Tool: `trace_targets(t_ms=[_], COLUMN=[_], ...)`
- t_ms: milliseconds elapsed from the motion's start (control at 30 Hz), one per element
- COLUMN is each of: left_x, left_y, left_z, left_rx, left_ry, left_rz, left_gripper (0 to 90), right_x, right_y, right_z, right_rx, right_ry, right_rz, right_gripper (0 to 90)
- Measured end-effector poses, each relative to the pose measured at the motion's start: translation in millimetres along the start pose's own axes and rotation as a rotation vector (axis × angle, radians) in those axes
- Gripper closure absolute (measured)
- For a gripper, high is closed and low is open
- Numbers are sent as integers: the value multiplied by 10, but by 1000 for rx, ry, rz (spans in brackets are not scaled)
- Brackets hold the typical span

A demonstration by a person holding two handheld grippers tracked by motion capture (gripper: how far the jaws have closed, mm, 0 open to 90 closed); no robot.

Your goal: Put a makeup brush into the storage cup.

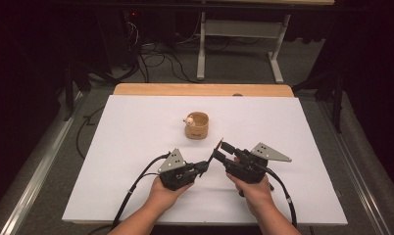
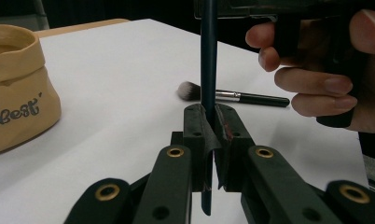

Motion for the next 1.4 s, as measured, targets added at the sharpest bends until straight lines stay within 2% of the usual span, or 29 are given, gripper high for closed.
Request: trace_targets(t_ms=[167,633,1400], left_x=[0,-5,6], left_y=[-8,-30,-77], left_z=[1,13,18], left_rx=[-3,2,12], left_ry=[-1,-14,-30], left_rz=[-5,-10,-18], left_gripper=[839,839,839], right_x=[6,15,17], right_y=[13,30,54], right_z=[-3,-18,-16], right_rx=[16,28,43], right_ry=[-1,-5,-11], right_rz=[18,30,56], right_gripper=[599,738,834])
Point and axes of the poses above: each handheld gripper's, and its own axes: x roughly forward along the jaws, z roughly out of its top, y roughly to its left, the point moved 7 cm from there along x, roughly forward along the jaws, and after that the axes turned 5 degrees about -x, right-handed, at the moved point
